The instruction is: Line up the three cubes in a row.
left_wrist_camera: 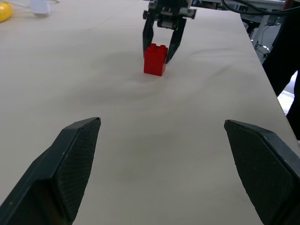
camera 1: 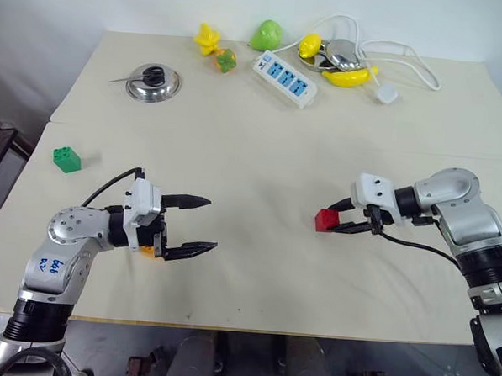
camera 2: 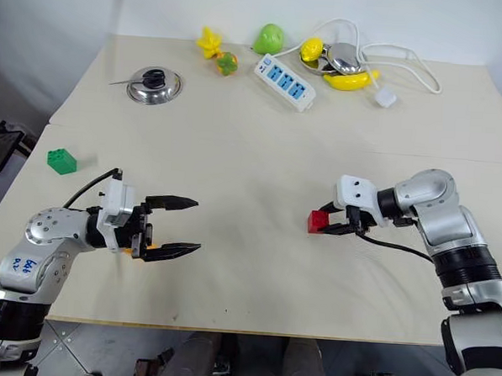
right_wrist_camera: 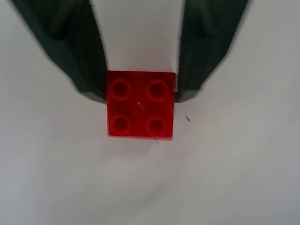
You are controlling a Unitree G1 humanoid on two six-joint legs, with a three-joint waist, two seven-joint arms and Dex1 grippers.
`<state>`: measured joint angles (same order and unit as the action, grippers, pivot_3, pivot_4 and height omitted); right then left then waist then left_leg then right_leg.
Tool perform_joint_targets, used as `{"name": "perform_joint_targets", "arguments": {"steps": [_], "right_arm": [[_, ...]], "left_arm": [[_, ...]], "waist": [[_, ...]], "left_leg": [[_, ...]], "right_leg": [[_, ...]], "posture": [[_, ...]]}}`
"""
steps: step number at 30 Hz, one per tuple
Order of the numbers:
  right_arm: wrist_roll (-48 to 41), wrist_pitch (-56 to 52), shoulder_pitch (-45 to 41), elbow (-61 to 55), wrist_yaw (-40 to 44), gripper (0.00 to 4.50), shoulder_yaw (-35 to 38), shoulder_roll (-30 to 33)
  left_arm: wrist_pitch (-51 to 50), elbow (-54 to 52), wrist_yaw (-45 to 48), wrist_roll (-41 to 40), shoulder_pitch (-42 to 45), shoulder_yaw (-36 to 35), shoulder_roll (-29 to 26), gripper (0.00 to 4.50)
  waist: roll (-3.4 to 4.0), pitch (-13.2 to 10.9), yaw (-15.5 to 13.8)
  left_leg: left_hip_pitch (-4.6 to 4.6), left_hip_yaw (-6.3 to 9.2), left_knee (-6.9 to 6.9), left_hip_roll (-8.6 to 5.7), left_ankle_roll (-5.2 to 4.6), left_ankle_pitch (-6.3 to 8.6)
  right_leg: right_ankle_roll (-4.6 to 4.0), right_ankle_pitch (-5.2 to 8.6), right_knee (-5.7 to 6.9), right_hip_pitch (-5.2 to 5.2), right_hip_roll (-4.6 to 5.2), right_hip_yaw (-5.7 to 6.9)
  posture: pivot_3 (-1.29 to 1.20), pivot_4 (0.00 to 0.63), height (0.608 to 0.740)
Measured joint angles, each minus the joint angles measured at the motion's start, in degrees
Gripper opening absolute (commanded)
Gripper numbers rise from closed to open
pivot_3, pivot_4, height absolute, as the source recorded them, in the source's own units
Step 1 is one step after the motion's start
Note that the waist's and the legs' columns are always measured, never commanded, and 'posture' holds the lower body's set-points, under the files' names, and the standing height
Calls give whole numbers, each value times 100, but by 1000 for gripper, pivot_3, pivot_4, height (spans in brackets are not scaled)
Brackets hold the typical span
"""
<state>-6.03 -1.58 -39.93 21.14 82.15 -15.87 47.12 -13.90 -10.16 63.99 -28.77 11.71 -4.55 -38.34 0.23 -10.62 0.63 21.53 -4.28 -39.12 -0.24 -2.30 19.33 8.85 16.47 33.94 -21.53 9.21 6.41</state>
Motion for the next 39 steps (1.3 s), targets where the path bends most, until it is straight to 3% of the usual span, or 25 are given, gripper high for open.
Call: {"name": "perform_joint_targets", "arguments": {"steps": [5,10,14,23,31,39], "right_arm": [[-456,222,122,-69,199,4465,507,13],[-1656,356,976,-688,365,4465,1656,7],[-2731,1,1976,-1729,-73,4465,2492,-521],[-3086,-191,3236,-3221,-1181,4465,2539,-1467],[-3079,-88,3749,-3465,-1620,4465,2616,-1632],[-3048,-123,3804,-3655,-1704,4465,2652,-1412]], "left_arm": [[122,114,-222,-32,-139,-481,7,4500],[477,490,-707,-113,-602,-1588,151,4500],[860,810,-1232,-213,-1425,-2664,477,4500],[1218,1682,-2442,-367,-2403,-4128,1090,4500],[1220,1731,-3759,-314,-1774,-4144,1327,4500],[1,1818,-5102,204,-86,-3276,756,4500]], "waist": [[4,-3,-18],[4,-4,-44],[3,-4,-31],[-2,-3,-84],[-25,11,-158],[-27,13,-195]], "left_leg": [[2,3,3,-1,2,2],[2,7,6,-2,0,4],[-2,10,10,1,6,13],[-5,11,8,-4,11,30],[-6,10,7,-6,0,34],[-7,7,7,-9,-4,32]], "right_leg": [[-1,0,-4,-1,0,3],[-1,0,-7,2,2,9],[-3,1,-8,5,4,19],[-4,1,-3,3,25,17],[-5,1,-3,3,24,15],[-5,1,5,2,16,19]], "posture": [[0,150,740],[0,150,740],[0,150,740],[0,150,740],[0,150,740],[0,150,740]]}}
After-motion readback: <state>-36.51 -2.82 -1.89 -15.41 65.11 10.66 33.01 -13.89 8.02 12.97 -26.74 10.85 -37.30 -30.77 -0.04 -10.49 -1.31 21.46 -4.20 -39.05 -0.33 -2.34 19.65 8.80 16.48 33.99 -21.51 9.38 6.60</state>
